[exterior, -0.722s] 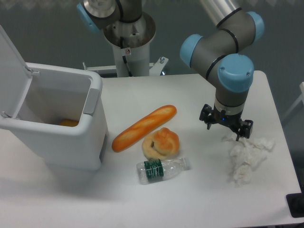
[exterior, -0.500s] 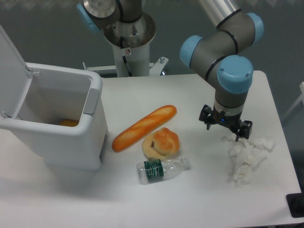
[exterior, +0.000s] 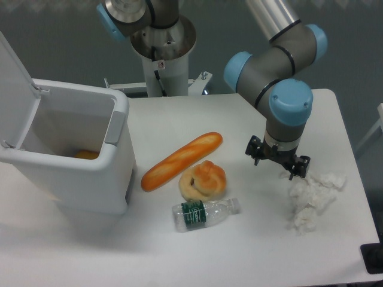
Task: Pick up the round bread
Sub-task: 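Move the open gripper over the round glazed bun beside the baguette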
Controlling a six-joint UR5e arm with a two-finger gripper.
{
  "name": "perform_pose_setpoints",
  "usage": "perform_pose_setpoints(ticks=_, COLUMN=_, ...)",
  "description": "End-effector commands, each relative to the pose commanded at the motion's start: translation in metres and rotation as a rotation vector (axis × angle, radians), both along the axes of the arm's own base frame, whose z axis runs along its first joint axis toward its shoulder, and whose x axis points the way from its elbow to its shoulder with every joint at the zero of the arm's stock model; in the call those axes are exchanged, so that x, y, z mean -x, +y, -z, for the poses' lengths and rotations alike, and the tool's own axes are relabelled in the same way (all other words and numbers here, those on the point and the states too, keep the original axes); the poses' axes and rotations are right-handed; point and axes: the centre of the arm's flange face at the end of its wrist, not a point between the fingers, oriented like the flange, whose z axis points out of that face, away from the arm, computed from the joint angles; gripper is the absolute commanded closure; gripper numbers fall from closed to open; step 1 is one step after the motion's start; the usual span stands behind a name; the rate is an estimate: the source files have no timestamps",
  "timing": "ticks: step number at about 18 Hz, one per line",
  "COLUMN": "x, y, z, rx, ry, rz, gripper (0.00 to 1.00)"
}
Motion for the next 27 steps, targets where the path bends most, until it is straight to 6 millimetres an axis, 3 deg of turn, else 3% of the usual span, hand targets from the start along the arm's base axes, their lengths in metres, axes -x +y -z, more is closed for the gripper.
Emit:
perform_pose_setpoints(ticks=5, x=-0.032, y=0.018, z=0.038, rx=0.032, ry=-0.072, rz=0.024, gripper=0.0)
perform_pose_setpoints(ticks=10, x=-0.05, y=0.038, z=0.052, rx=0.04, ry=-0.094, rz=-0.01, gripper=0.0)
perform_pose_setpoints(ticks=21, x=-0.05, y=0.044, z=0.041, rx=-0.024, ry=-0.118, rz=-0.017, gripper=0.0)
perform_pose_setpoints(ticks=27, x=-0.062, y=0.041, z=0.03, rx=0.006, ry=-0.173, rz=-0.017, gripper=0.0)
